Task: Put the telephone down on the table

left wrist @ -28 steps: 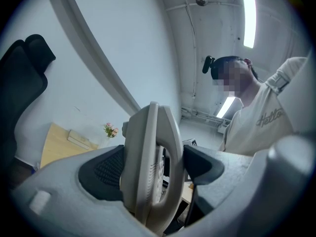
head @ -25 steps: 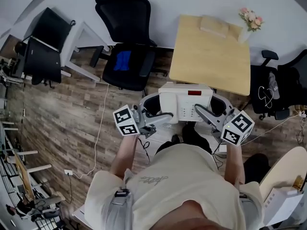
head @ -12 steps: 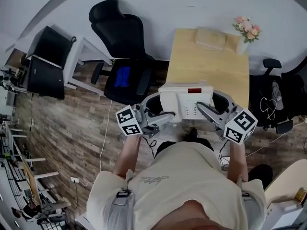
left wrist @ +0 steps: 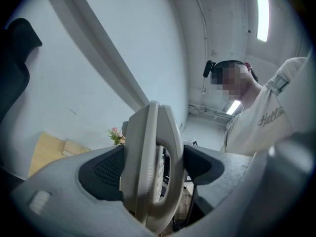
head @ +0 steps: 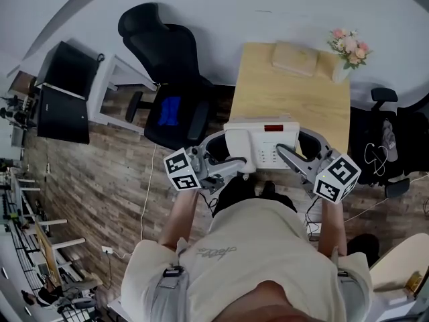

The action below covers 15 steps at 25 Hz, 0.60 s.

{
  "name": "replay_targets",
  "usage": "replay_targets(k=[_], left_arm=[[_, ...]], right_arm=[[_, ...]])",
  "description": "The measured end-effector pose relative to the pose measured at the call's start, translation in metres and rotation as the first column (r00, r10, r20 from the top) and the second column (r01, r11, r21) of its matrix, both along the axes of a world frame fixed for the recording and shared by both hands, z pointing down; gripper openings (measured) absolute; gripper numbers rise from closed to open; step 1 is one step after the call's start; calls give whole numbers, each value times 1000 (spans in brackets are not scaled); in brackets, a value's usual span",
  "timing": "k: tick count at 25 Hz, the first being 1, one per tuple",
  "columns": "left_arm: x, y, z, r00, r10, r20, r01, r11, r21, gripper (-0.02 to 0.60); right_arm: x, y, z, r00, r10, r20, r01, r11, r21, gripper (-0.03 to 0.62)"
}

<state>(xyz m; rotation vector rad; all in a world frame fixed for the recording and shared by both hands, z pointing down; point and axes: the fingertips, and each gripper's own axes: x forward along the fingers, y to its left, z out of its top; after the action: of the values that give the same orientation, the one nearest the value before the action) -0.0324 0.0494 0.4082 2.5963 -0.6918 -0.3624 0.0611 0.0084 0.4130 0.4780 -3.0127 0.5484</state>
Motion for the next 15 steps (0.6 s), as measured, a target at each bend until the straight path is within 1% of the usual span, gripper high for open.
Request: replay_targets(k=[4, 8, 15], left_arm=[[-7, -23, 5, 1000, 17, -11, -17, 1000, -12, 374], [-18, -52, 8, 998, 48, -27, -48, 999, -11, 374], [-45, -108, 5, 991, 122, -55, -122, 993, 9, 374]], right_arm=[[-6, -21, 6, 1000, 16, -8, -16, 1000, -21, 225], [-15, -46, 9, 998, 53, -33, -54, 998, -29, 225], [-40, -96, -1, 991, 111, -78, -112, 994, -10, 225]])
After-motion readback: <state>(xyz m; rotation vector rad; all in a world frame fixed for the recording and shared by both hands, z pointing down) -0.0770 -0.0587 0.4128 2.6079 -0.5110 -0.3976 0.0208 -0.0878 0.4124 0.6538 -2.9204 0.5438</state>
